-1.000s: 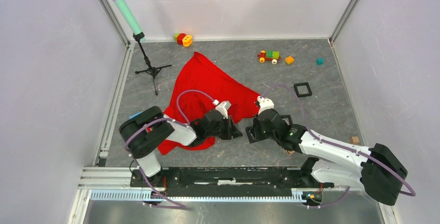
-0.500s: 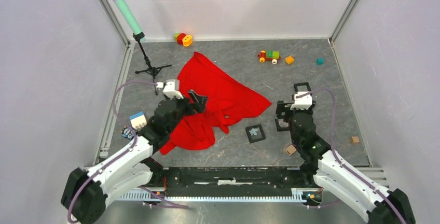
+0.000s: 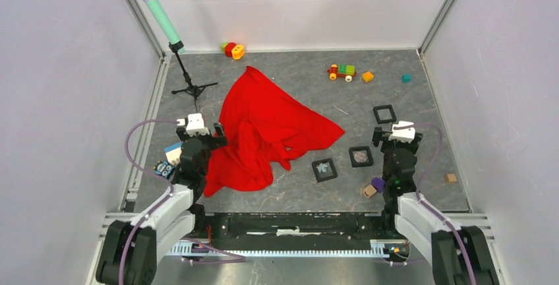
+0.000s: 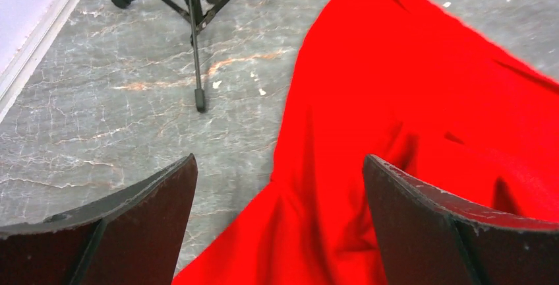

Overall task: Remove the brooch from the garment
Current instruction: Reset both arms

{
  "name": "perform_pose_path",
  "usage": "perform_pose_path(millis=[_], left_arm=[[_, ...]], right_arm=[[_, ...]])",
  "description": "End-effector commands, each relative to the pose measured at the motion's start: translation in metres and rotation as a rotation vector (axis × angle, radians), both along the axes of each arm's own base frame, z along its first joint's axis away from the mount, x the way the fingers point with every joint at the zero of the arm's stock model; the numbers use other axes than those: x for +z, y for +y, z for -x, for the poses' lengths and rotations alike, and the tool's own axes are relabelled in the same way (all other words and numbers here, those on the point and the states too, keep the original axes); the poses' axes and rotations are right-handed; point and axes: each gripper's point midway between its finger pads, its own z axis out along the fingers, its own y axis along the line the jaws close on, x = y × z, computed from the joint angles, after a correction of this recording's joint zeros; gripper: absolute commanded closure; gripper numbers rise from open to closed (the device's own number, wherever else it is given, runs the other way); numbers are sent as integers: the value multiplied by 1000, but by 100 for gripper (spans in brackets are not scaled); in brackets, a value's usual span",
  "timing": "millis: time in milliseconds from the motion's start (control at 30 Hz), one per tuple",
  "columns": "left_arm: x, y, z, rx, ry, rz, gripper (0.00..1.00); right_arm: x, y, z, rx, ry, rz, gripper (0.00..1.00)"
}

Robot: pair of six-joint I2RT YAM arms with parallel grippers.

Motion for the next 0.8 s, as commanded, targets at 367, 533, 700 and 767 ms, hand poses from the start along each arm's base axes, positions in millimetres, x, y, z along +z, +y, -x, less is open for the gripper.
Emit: perform_pose_path(millis=[367,533,700,767], left_arm=[[-13,27,-48,-39,-176,-65,0],[-30,13,-69,-139,-24,-102,0],[-31,24,-73,-60,6,-79,0],[-31,22,-75,-74,-3,-82,0]], right_arm=[[-6,-8,17,12,-115,114,5],[-23,-10,1,-15,-23,107,2],[-23,-7,-1,4,-19,116,2],[-23,-6,-1,8,-16,117,2]])
